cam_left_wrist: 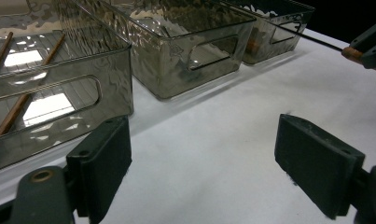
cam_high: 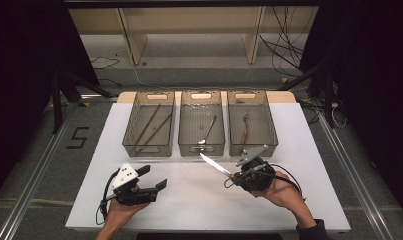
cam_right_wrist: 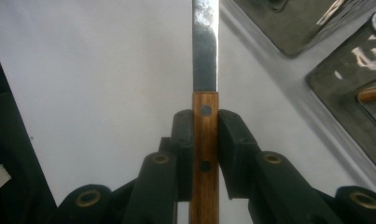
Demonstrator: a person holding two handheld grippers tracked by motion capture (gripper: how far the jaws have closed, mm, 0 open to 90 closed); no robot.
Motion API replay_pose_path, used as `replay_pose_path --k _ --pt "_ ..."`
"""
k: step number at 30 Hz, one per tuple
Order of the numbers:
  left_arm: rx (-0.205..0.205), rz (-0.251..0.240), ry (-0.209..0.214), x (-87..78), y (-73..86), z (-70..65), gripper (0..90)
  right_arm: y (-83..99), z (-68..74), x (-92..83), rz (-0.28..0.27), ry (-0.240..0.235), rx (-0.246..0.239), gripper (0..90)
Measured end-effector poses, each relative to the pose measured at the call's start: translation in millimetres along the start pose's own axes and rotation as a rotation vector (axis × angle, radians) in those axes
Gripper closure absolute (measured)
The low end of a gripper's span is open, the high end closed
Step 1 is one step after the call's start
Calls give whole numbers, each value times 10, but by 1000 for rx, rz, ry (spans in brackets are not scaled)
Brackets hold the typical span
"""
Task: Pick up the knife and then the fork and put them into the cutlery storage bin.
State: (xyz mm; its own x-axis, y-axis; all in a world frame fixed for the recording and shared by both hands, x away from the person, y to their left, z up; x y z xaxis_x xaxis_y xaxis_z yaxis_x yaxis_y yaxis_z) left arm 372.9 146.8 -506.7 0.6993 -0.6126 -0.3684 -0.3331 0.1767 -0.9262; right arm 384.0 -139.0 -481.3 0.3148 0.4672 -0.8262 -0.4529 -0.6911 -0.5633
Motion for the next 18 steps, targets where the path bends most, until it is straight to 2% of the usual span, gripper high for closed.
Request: replay_pose_path --k 12,18 --pt "-8 -5 -1 3 -3 4 182 -63 -140 -137 -70 7 61 774" --pt "-9 -9 1 -8 -3 5 182 -121 -275 -196 -108 27 90 774"
Point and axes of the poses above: each handheld gripper's, and its own axes: x roughly forward along the jaws, y roughly out of its underside, z roughly to its left, the point moved 8 cm from there along x, roughly forward along the jaws, and after that the axes turned 2 degrees about x, right-handed, at the moved point
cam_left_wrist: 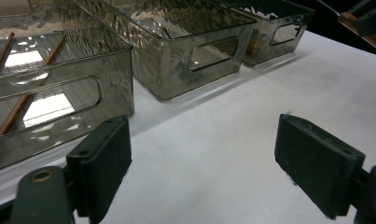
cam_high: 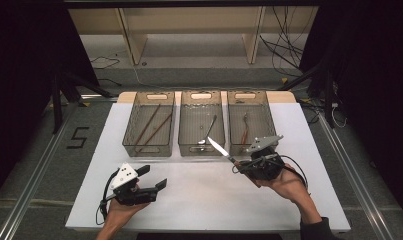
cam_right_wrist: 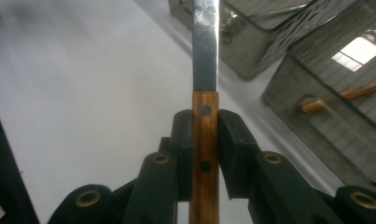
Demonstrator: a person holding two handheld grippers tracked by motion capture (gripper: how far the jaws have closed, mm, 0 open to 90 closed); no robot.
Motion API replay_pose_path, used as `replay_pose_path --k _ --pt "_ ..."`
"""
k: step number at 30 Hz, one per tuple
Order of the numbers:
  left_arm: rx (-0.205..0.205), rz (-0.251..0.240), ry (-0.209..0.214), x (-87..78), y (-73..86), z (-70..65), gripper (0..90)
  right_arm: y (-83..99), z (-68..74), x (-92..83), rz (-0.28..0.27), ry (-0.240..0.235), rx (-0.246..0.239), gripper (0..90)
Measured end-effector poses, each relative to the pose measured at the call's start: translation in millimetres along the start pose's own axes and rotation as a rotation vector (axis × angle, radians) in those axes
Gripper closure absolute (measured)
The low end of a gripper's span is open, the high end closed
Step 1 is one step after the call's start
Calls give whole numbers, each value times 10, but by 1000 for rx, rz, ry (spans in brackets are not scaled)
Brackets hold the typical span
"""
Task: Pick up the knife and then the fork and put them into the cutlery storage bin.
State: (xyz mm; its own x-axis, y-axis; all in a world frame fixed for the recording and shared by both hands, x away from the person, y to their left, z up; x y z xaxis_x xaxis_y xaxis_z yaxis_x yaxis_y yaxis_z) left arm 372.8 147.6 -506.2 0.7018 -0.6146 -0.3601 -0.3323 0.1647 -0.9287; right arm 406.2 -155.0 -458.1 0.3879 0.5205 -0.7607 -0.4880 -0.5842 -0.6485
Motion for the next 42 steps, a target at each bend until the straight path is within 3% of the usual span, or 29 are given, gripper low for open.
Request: replay_pose_path --k 11,19,42 --pt "-2 5 -7 4 10 21 182 -236 -269 -75 -88 45 65 774" --pt "-9 -3 -11 -7 6 33 182 -397 -426 -36 -112 67 105 774" --pt "-4 -5 -11 -10 1 29 182 -642 -878 77 -120 124 214 774"
Point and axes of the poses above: each handheld gripper's, and its own axes: x roughly forward along the jaws, y roughly out of its underside, z roughly to its left, the point moved 8 cm from there along x, roughly forward along the jaws, and after that the axes turned 2 degrees about x, right-handed, at the moved point
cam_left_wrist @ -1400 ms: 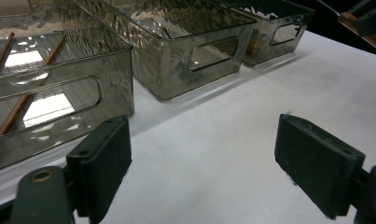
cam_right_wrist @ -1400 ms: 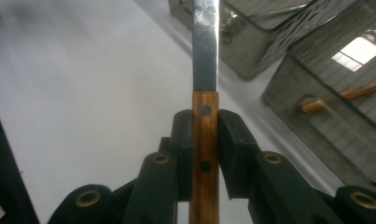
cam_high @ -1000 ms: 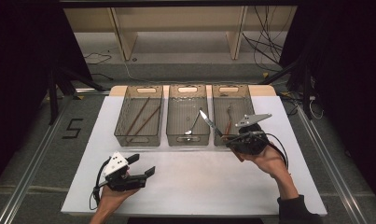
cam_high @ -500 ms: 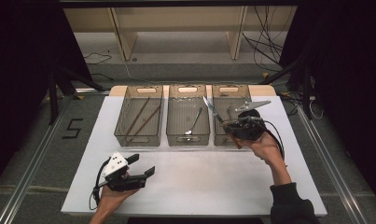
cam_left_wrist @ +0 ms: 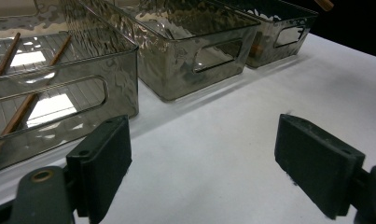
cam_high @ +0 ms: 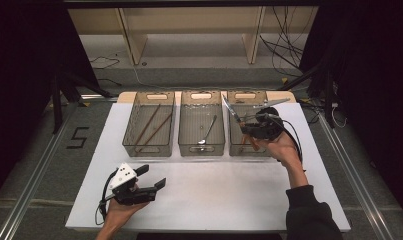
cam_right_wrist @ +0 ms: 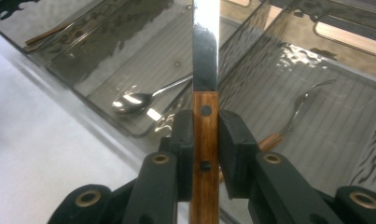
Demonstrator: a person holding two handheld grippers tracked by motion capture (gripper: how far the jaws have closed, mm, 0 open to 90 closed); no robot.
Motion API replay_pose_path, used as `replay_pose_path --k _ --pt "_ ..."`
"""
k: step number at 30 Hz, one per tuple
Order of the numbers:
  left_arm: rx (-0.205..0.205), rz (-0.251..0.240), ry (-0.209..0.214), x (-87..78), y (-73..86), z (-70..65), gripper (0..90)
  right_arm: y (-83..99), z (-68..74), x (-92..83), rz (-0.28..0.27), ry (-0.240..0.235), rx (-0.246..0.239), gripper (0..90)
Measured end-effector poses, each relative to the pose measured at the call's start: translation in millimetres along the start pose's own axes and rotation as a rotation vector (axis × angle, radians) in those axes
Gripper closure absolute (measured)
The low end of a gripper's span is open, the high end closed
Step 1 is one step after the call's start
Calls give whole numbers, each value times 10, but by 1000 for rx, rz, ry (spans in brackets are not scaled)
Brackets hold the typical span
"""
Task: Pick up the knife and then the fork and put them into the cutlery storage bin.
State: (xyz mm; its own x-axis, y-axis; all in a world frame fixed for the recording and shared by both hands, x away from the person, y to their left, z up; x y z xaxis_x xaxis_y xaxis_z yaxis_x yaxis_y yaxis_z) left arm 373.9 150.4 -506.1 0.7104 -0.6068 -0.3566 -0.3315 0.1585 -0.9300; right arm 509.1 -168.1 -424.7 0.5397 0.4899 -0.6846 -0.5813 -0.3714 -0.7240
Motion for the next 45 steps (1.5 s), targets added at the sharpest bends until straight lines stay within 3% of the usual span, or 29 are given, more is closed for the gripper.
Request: replay_pose_path --k 29,35,45 --pt "0 8 5 6 8 -3 182 -182 -352 202 28 87 101 774" --pt "-5 2 3 5 3 3 182 -148 -446 317 54 109 142 773" --pt "-1 -1 3 0 0 3 182 -113 -540 415 74 138 172 773"
Point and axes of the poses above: each handheld gripper's, and its own axes: x roughly forward along the jaws, y roughly out of its underside, z roughly to its left, the point moved 8 cm from there along x, roughly forward along the jaws, and after that the axes turned 2 degrees about x, right-handed, at the moved point
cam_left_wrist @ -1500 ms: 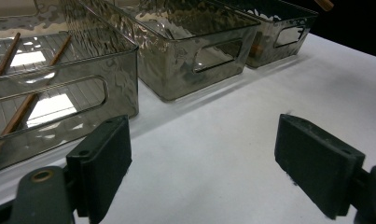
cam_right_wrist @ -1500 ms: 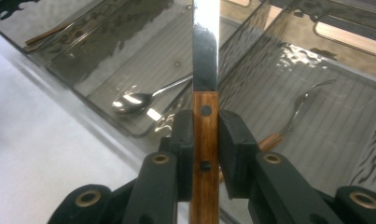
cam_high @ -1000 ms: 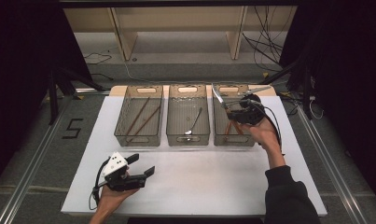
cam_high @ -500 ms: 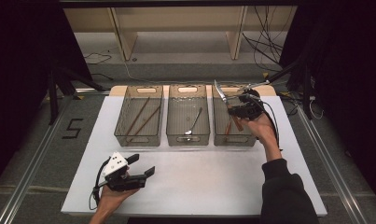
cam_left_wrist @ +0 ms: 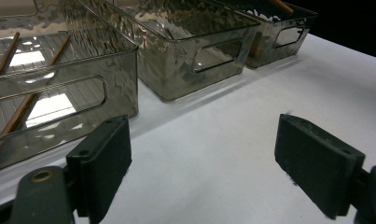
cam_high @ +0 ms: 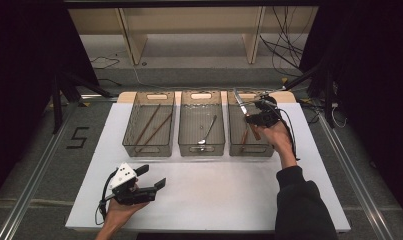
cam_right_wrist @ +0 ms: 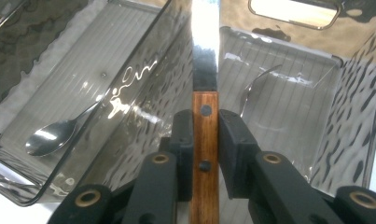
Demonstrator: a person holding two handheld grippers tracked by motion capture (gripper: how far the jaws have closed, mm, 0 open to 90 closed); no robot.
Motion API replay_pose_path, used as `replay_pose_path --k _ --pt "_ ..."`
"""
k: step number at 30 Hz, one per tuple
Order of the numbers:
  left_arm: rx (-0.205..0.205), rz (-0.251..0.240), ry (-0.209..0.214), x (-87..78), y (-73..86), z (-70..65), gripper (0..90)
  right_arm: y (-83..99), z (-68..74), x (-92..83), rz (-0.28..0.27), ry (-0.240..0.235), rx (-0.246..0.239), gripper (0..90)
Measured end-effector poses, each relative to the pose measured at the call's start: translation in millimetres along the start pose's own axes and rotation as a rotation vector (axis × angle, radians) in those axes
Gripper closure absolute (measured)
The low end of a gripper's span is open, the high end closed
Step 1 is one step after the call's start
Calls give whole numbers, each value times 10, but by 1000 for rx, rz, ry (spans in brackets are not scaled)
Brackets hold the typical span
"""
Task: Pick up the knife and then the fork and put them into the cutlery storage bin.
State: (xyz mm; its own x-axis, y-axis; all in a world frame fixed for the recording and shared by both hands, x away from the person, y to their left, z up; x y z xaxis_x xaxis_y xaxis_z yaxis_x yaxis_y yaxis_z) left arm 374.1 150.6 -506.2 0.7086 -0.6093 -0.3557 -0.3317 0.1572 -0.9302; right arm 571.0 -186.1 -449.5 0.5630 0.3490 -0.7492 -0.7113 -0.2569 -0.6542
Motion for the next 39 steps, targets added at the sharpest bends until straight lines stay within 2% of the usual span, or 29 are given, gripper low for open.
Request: replay_pose_path --k 14,21,24,33,39 --pt "-2 0 1 3 1 -3 182 50 -8 120 32 12 7 771" --pt "-3 0 0 3 1 -3 182 83 63 159 59 -43 9 735" --pt "-2 3 1 1 3 -1 182 67 102 129 49 -58 7 672" --pt "1 6 2 2 5 -4 182 47 172 -4 13 -91 -18 617" --pt "-2 6 2 4 7 -6 182 48 256 -85 -16 -122 -32 534"
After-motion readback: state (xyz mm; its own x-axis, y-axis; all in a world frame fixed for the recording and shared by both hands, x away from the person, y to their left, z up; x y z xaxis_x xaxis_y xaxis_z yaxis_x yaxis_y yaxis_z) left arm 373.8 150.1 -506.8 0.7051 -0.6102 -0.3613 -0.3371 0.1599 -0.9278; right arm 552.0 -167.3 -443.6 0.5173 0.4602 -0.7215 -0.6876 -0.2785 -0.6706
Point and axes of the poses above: each handheld gripper's, and its own axes: x roughly forward along the jaws, y roughly out of its underside, z roughly to its left, the point moved 8 cm from there along x, roughly forward along the jaws, and after that the axes turned 2 degrees about x, right-handed, at the moved point
